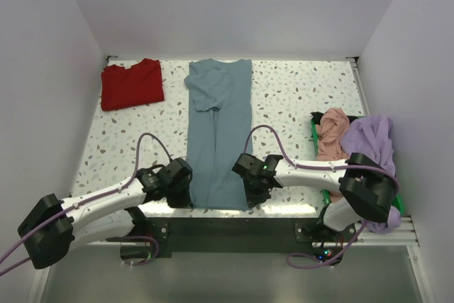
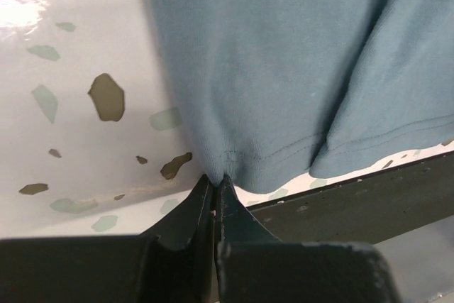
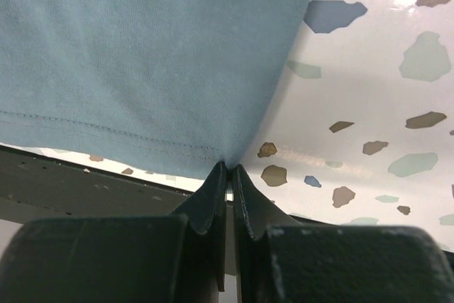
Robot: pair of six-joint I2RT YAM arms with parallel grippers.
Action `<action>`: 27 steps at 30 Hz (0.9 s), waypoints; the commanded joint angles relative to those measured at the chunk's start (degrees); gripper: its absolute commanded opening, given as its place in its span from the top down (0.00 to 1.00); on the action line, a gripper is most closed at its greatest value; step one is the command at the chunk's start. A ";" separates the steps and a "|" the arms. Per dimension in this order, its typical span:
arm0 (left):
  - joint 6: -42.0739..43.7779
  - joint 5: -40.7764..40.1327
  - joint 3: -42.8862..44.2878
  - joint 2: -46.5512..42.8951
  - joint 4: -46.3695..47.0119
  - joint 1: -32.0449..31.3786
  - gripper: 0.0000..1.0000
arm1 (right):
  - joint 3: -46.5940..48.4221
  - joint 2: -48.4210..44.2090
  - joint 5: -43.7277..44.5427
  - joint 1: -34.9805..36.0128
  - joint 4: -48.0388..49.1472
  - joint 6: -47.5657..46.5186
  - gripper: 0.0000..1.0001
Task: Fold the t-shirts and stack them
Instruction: Fold the tshirt
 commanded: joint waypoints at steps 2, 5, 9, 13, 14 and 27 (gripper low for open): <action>-1.42 -3.24 0.31 -2.87 -4.21 -0.38 1.00 | 0.82 -2.84 2.38 0.01 -3.86 0.95 1.00; -1.59 -3.59 1.36 -4.28 -5.09 -0.29 1.00 | 1.96 -4.51 4.22 0.01 -6.32 1.30 1.00; -0.63 -3.59 3.30 -2.70 -5.36 -0.38 1.00 | 3.20 -5.48 5.45 0.01 -8.44 1.30 1.00; -0.01 -3.59 5.49 -1.38 -6.14 -0.38 1.00 | 4.95 -5.66 6.60 0.01 -10.20 0.95 1.00; -0.01 -3.59 6.80 -1.38 -6.49 -0.29 1.00 | 5.30 -5.83 7.30 0.01 -11.07 0.95 1.00; -0.80 -13.43 17.89 -0.50 -10.10 -0.20 1.00 | 14.70 -6.81 12.22 -4.91 -16.79 -2.73 1.00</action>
